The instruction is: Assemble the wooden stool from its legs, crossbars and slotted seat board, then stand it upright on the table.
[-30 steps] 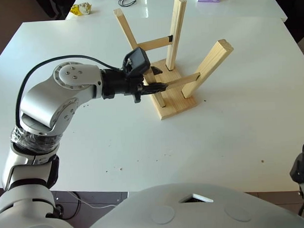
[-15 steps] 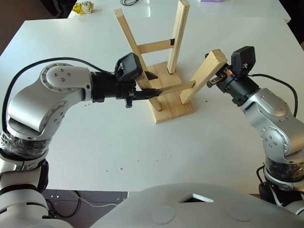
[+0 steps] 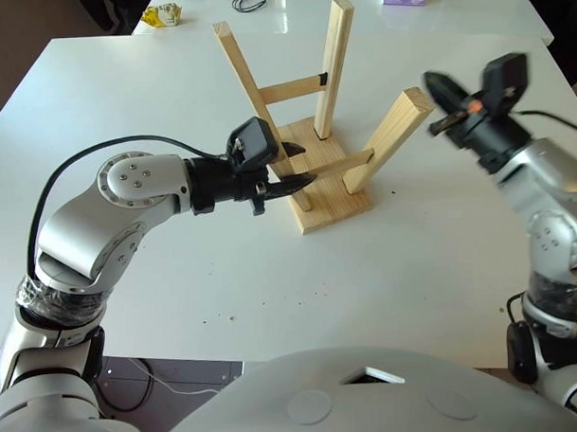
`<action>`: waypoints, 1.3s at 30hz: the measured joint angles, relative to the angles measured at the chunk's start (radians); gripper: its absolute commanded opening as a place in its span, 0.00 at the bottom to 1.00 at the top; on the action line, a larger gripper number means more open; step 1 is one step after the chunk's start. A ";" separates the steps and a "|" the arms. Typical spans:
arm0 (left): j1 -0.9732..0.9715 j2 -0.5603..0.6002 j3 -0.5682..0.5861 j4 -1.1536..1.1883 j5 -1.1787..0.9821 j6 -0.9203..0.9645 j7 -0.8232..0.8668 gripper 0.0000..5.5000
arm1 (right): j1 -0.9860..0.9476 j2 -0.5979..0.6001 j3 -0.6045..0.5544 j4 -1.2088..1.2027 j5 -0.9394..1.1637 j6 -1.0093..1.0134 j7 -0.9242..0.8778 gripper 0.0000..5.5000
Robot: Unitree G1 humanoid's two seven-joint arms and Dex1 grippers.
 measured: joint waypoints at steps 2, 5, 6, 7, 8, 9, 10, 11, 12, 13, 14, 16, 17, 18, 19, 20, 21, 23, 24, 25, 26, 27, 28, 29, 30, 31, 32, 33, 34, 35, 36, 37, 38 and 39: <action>-0.001 0.003 0.000 0.005 0.000 0.000 -0.005 0.37 | -0.005 -0.015 -0.032 0.031 -0.022 -0.023 -0.015 0.00; -0.004 0.006 0.000 0.011 0.000 -0.002 -0.012 0.37 | 0.019 0.029 0.063 -0.039 0.038 0.000 0.040 0.00; -0.006 0.006 -0.002 0.012 0.000 -0.003 -0.013 0.37 | 0.033 0.056 0.116 -0.083 0.081 0.014 0.068 0.00; -0.008 0.006 -0.002 0.013 0.002 -0.002 -0.016 0.37 | 0.054 0.097 0.182 -0.150 0.134 0.035 0.071 0.00; -0.001 0.018 0.001 0.017 -0.002 -0.007 -0.025 0.37 | 0.073 0.134 0.188 -0.187 0.140 0.046 0.044 0.00; 0.005 0.019 0.006 0.016 -0.002 -0.010 -0.029 0.37 | 0.089 0.150 0.191 -0.214 0.143 0.061 0.010 0.00; 0.008 0.021 0.010 0.014 -0.003 -0.010 -0.032 0.37 | 0.096 0.164 0.193 -0.227 0.144 0.068 -0.012 0.00; 0.011 0.023 0.015 0.012 -0.004 -0.010 -0.034 0.37 | 0.101 0.181 0.197 -0.239 0.144 0.074 -0.040 0.00; 0.015 0.027 0.019 0.009 -0.005 -0.010 -0.035 0.37 | 0.105 0.196 0.199 -0.249 0.144 0.084 -0.058 0.00; 0.020 0.030 0.022 0.008 -0.006 -0.011 -0.036 0.37 | 0.106 0.205 0.202 -0.254 0.144 0.093 -0.069 0.00; 0.025 0.032 0.025 0.008 -0.006 -0.012 -0.037 0.37 | 0.107 0.209 0.204 -0.258 0.144 0.105 -0.075 0.00; 0.031 0.037 0.025 0.013 -0.006 -0.025 -0.042 0.37 | 0.107 0.207 0.207 -0.258 0.146 0.119 -0.075 0.00; 0.031 0.038 0.025 0.016 -0.005 -0.029 -0.046 0.37 | 0.107 0.204 0.208 -0.257 0.148 0.122 -0.075 0.00; 0.031 0.038 0.025 0.024 -0.002 -0.039 -0.056 0.37 | 0.107 0.198 0.210 -0.255 0.148 0.128 -0.073 0.00; 0.031 0.040 0.025 0.036 -0.002 -0.052 -0.070 0.37 | 0.107 0.192 0.214 -0.250 0.149 0.135 -0.064 0.00; 0.031 0.042 0.025 0.044 -0.002 -0.061 -0.080 0.37 | 0.109 0.188 0.216 -0.248 0.149 0.138 -0.059 0.00; 0.031 0.048 0.029 0.059 -0.001 -0.079 -0.107 0.37 | 0.115 0.181 0.217 -0.248 0.157 0.138 -0.046 0.00; 0.029 0.061 0.046 0.090 -0.005 -0.098 -0.170 0.44 | 0.137 0.171 0.218 -0.249 0.175 0.138 -0.009 0.00; 0.028 0.076 0.057 0.110 -0.011 -0.105 -0.210 0.47 | 0.153 0.167 0.217 -0.250 0.195 0.137 0.013 0.00; 0.029 0.084 0.064 0.129 -0.026 -0.106 -0.233 0.48 | 0.162 0.163 0.216 -0.253 0.206 0.137 0.030 0.00; 0.028 0.090 0.076 0.154 -0.038 -0.109 -0.266 0.52 | 0.175 0.161 0.210 -0.256 0.226 0.134 0.051 0.00; 0.028 0.094 0.087 0.177 -0.044 -0.114 -0.300 0.54 | 0.187 0.157 0.201 -0.257 0.247 0.128 0.077 0.00; 0.028 0.098 0.091 0.189 -0.046 -0.116 -0.318 0.57 | 0.190 0.156 0.197 -0.257 0.258 0.125 0.090 0.00; 0.026 0.104 0.098 0.206 -0.048 -0.117 -0.343 0.59 | 0.195 0.153 0.190 -0.255 0.276 0.118 0.110 0.00; 0.023 0.104 0.106 0.221 -0.055 -0.114 -0.358 0.62 | 0.198 0.149 0.182 -0.253 0.281 0.109 0.128 0.00; 0.021 0.103 0.108 0.226 -0.063 -0.112 -0.367 0.64 | 0.199 0.148 0.177 -0.250 0.284 0.106 0.140 0.00; 0.019 0.101 0.109 0.234 -0.068 -0.111 -0.377 0.67 | 0.201 0.144 0.173 -0.246 0.290 0.101 0.150 0.00; 0.017 0.097 0.110 0.239 -0.070 -0.112 -0.387 0.69 | 0.201 0.135 0.165 -0.243 0.300 0.093 0.167 0.00; 0.016 0.091 0.110 0.244 -0.069 -0.115 -0.389 0.72 | 0.201 0.130 0.160 -0.240 0.304 0.086 0.178 0.00; 0.013 0.083 0.111 0.253 -0.069 -0.118 -0.390 0.75 | 0.202 0.124 0.155 -0.234 0.310 0.077 0.187 0.00; 0.011 0.080 0.113 0.261 -0.069 -0.113 -0.387 0.78 | 0.202 0.119 0.151 -0.223 0.311 0.067 0.192 0.00; 0.011 0.072 0.118 0.271 -0.071 -0.099 -0.376 0.80 | 0.202 0.113 0.143 -0.208 0.310 0.060 0.201 0.00; 0.007 0.047 0.134 0.282 -0.083 -0.079 -0.354 0.81 | 0.203 0.103 0.132 -0.184 0.305 0.048 0.213 0.00; 0.005 0.036 0.144 0.282 -0.097 -0.068 -0.341 0.81 | 0.202 0.096 0.129 -0.172 0.300 0.041 0.221 0.00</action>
